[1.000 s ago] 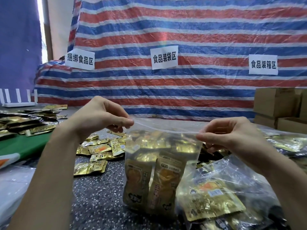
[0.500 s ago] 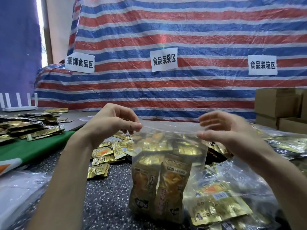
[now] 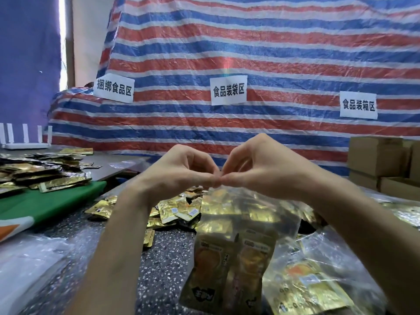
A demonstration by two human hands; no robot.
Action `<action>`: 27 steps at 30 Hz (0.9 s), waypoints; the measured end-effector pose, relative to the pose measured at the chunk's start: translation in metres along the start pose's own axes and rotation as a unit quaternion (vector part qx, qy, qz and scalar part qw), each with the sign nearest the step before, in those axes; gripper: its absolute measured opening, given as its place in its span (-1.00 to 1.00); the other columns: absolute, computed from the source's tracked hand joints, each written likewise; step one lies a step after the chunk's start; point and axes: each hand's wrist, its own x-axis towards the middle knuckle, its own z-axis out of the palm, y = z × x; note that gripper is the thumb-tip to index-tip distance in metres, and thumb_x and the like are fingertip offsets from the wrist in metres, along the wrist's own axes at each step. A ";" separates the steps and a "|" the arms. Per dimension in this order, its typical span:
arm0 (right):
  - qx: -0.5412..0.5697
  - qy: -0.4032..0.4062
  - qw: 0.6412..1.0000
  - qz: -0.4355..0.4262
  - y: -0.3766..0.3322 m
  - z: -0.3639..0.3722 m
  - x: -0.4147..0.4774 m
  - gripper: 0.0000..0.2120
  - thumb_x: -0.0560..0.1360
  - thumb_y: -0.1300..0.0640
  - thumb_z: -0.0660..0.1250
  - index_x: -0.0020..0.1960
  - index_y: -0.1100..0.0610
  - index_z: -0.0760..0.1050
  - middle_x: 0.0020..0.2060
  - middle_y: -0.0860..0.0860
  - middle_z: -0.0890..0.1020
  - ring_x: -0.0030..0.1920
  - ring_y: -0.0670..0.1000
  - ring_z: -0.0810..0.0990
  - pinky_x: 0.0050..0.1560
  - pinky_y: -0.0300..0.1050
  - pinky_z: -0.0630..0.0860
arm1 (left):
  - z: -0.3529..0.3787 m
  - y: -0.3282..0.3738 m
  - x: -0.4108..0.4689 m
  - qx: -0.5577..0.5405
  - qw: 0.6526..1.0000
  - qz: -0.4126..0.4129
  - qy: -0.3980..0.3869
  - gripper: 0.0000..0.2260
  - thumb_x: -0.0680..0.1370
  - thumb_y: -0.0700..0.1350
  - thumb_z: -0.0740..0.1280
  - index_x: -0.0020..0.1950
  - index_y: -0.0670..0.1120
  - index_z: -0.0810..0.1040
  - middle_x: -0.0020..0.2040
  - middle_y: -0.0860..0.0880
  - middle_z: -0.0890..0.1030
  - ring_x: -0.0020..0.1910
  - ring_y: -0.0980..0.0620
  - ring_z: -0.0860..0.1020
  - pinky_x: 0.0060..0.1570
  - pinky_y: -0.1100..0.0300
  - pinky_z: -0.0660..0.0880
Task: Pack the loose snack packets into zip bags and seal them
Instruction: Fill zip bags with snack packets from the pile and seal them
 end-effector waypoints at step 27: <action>-0.027 -0.048 0.998 0.021 0.038 0.015 -0.002 -0.85 0.59 -0.05 0.35 -0.12 -0.04 0.61 -0.18 -0.08 0.68 -0.14 -0.09 0.63 -0.07 -0.15 0.58 | 0.000 -0.016 0.003 -0.005 1.000 0.003 0.005 -0.87 0.39 -0.21 0.48 -0.21 -0.27 0.62 -0.31 -0.11 0.63 -0.27 -0.01 0.59 -0.20 0.21 0.53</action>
